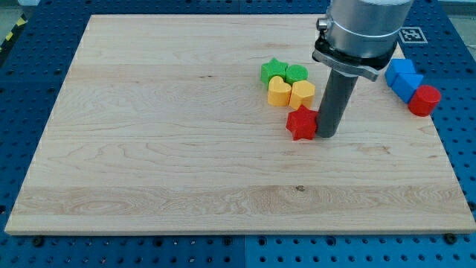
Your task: Push the red star closer to the yellow heart
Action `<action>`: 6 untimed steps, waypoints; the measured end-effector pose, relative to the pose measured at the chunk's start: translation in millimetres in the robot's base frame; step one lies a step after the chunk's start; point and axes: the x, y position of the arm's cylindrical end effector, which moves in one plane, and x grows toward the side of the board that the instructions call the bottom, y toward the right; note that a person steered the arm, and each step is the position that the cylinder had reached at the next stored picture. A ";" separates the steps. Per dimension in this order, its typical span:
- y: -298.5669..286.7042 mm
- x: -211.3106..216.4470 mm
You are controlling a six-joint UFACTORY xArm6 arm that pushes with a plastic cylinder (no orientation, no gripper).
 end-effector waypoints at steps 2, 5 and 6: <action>-4.1 35.2; -19.3 1.0; -19.3 1.0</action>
